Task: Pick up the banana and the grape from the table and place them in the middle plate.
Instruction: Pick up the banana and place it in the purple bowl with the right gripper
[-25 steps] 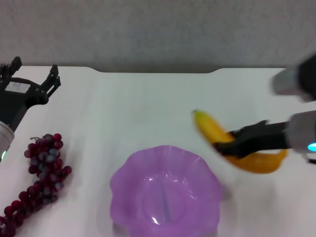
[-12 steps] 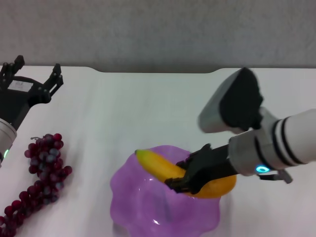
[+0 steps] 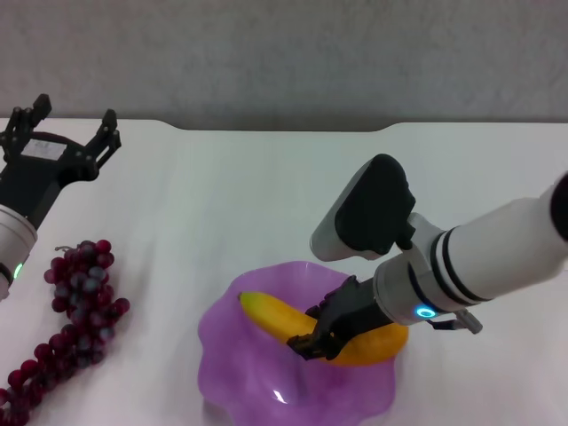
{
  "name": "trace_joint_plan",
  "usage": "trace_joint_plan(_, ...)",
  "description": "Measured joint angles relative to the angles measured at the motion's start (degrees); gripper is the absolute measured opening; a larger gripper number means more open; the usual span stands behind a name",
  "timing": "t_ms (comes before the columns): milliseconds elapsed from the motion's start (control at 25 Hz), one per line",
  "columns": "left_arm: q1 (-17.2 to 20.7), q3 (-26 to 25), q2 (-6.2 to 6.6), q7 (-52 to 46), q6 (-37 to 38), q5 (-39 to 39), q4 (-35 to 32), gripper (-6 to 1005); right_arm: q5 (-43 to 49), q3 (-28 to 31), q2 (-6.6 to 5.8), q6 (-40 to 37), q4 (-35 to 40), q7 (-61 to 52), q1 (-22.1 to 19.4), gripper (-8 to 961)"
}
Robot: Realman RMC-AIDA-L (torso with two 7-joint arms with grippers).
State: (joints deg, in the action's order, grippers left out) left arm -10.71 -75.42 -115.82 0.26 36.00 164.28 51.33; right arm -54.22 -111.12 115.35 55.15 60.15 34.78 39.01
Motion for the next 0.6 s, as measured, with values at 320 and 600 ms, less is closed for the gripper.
trace_joint_plan(320,-0.37,0.10,-0.02,0.00,0.04,-0.05,0.00,878,-1.43,-2.32,0.14,-4.04,-4.00,0.11,2.39,479)
trace_joint_plan(600,-0.13,0.10,-0.02,0.00,0.04,0.00,0.00,878,-1.55,-2.00,0.14,-4.31,-3.57,-0.44,2.45,479)
